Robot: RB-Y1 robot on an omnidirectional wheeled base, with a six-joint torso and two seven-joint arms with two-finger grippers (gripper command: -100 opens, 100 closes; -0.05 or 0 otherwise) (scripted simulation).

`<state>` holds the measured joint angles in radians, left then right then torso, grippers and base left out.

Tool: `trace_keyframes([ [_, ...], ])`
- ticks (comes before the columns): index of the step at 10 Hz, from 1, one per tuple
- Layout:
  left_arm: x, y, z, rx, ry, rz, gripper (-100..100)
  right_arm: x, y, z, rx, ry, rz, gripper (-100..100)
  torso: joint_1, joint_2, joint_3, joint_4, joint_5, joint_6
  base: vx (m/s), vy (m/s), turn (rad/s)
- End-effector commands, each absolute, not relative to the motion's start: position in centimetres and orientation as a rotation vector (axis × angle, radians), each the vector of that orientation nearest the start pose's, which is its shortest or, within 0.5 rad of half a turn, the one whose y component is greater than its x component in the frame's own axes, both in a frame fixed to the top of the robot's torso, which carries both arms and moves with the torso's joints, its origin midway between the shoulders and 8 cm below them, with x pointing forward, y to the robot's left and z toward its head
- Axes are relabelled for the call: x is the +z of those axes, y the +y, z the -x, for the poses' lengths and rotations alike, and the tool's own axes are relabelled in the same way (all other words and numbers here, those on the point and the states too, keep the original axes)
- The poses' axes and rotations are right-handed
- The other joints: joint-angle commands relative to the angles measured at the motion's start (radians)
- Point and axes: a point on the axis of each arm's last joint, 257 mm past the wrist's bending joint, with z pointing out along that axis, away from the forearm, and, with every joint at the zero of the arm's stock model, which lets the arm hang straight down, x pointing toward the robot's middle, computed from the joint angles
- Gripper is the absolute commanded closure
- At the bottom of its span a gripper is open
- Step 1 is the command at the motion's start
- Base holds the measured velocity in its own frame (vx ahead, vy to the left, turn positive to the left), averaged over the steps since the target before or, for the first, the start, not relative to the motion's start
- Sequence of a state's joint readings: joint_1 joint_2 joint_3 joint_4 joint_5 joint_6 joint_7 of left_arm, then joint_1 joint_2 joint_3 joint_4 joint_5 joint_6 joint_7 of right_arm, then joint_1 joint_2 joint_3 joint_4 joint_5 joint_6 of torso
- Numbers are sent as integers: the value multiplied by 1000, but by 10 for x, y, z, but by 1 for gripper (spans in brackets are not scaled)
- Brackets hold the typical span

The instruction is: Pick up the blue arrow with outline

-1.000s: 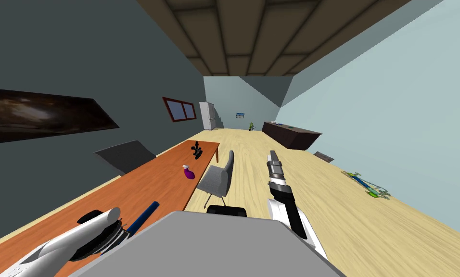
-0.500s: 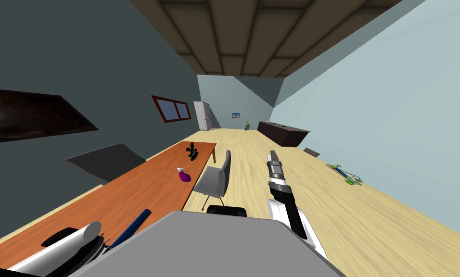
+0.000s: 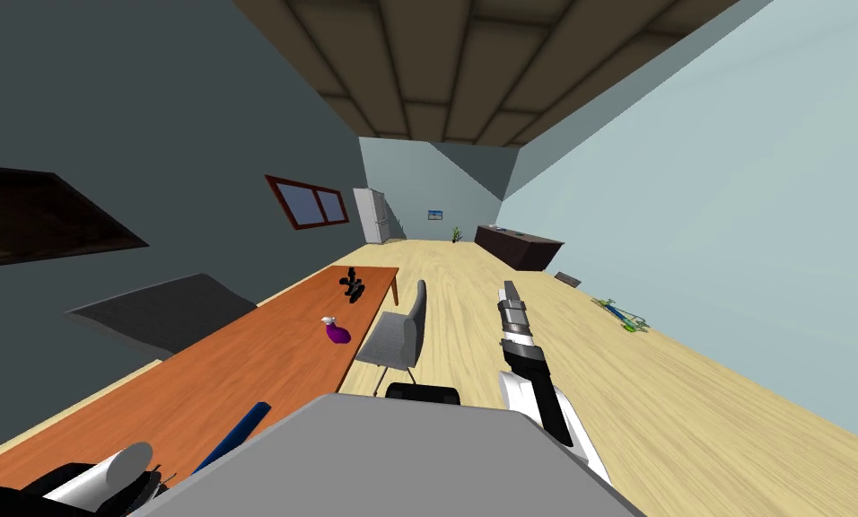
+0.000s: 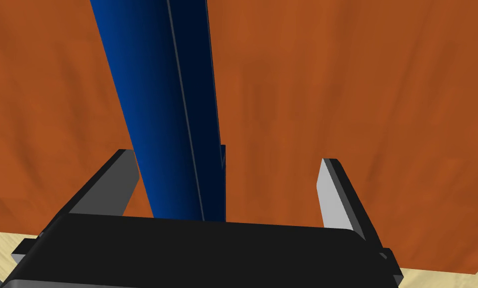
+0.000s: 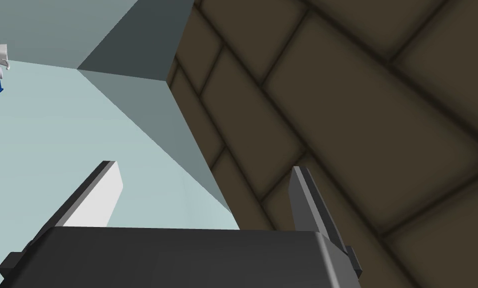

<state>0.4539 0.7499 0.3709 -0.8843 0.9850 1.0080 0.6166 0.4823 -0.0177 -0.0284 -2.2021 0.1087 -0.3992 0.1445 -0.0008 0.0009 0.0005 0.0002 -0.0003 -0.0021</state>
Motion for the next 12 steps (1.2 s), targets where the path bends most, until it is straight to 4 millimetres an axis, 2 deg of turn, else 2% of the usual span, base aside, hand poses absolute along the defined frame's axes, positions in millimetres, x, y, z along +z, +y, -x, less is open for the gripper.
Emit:
trace_keyframes([
  [1, -502, 629, 45, 140, -79, 3059, -100, -26, -283, -375, 1037, 834, -638, 0, 0, 0, 0, 0, 0, 0, -2, -14, -359],
  [3, -503, 623, 48, 105, -141, 3081, -100, -26, -283, -375, 1037, 833, -638, 0, 0, 0, 0, 0, 0, 0, -3, 1, -81],
  [4, -498, 633, 80, 173, -166, 3045, -100, -26, -283, -375, 1036, 834, -638, 0, 0, 0, 0, 0, 0, 0, -4, -16, -304],
  [5, -497, 632, 90, 166, -206, 3046, -100, -26, -283, -375, 1037, 833, -638, 0, -1, 0, 0, 0, 0, 1, -5, -5, -197],
  [7, -498, 627, 82, 119, -251, 3063, -100, -26, -283, -375, 1036, 834, -638, 0, 0, 0, 0, 0, 0, 0, -2, 1, 26],
  [8, -490, 638, 117, 185, -283, 3019, -100, -26, -283, -375, 1036, 834, -638, 0, 0, 0, 0, 0, 0, 0, -19, 5, -260],
  [10, -490, 634, 118, 142, -358, 3031, -100, -26, -283, -375, 1036, 834, -638, 0, 1, 2, 1, 0, 0, 0, -16, 11, -104],
  [11, -490, 636, 117, 152, -332, 3028, -100, -26, -283, -375, 1036, 834, -638, 0, 1, 1, 0, 0, 0, 0, 0, 0, 0],
  [12, -490, 636, 117, 149, -338, 3028, 100, -26, -283, -375, 1036, 834, -638, 0, 0, 0, 0, 0, 0, 0, 0, 0, 0],
])
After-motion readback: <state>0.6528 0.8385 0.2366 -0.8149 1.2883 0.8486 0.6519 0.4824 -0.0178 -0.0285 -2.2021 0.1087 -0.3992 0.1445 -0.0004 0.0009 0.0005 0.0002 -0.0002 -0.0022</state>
